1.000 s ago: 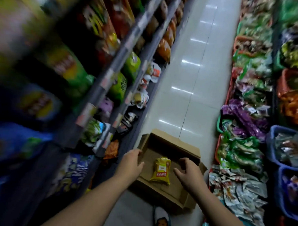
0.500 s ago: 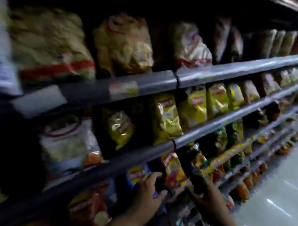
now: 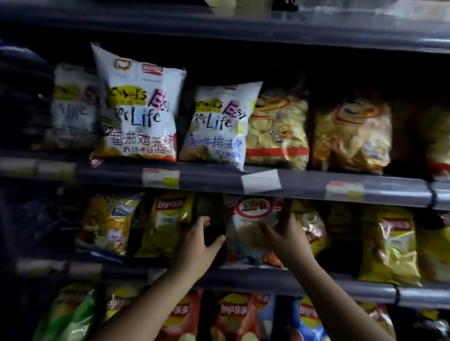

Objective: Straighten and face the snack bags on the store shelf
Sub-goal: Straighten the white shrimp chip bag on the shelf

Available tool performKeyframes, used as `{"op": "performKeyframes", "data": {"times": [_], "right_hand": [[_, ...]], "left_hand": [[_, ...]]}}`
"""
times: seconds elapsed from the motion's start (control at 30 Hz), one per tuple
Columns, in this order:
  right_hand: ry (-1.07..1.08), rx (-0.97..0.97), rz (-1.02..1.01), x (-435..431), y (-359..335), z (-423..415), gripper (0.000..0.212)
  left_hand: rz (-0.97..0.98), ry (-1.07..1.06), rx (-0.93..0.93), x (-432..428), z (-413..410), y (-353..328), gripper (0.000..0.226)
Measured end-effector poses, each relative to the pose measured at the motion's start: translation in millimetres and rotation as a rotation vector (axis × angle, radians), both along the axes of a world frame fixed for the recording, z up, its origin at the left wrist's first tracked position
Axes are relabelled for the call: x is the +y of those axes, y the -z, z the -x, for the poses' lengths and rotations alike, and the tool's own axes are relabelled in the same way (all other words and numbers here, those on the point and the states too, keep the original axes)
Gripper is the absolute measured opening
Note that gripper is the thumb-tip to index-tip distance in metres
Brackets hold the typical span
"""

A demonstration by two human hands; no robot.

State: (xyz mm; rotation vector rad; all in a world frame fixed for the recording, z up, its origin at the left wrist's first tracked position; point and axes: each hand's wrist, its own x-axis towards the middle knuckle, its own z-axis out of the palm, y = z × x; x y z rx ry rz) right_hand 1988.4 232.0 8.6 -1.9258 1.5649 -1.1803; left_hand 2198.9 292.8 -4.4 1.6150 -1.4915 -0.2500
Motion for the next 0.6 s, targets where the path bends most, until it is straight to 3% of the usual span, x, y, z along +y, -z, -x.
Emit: {"op": "performKeyframes", "data": {"times": [0.07, 0.1, 0.17, 0.3, 0.4, 0.5, 0.6], "right_hand": [[-0.061, -0.228, -0.163, -23.4, 7.7, -2.7, 0.086], [-0.097, -0.329, -0.225, -31.1, 12.1, -2.4, 0.088], [-0.151, -0.429, -0.26, -30.4, 9.7, -3.0, 0.068], [-0.163, -0.563, -0.291, -10.6, -13.8, -0.6, 0.04], [-0.272, -0.618, -0.388, 12.5, -25.3, 5.4, 0.036], [-0.392, -0.67, -0.472, 32.0, -24.9, 6.4, 0.038], [-0.489, -0.737, -0.522, 42.8, -23.3, 8.7, 0.04]], "left_hand": [[-0.151, 0.023, 0.138, -17.4, 1.1, -0.3, 0.079], [-0.223, 0.04, 0.2, -25.8, 3.6, -0.2, 0.088], [-0.284, 0.055, 0.296, -39.6, 8.8, 0.9, 0.091], [-0.224, 0.125, 0.465, -33.7, 19.4, -15.1, 0.067], [-0.19, 0.247, 0.681, -11.3, 24.2, -26.0, 0.013], [-0.169, 0.32, 0.807, 7.6, 20.3, -22.7, 0.004], [-0.207, 0.372, 0.854, 22.8, 8.3, -12.5, 0.017]]}}
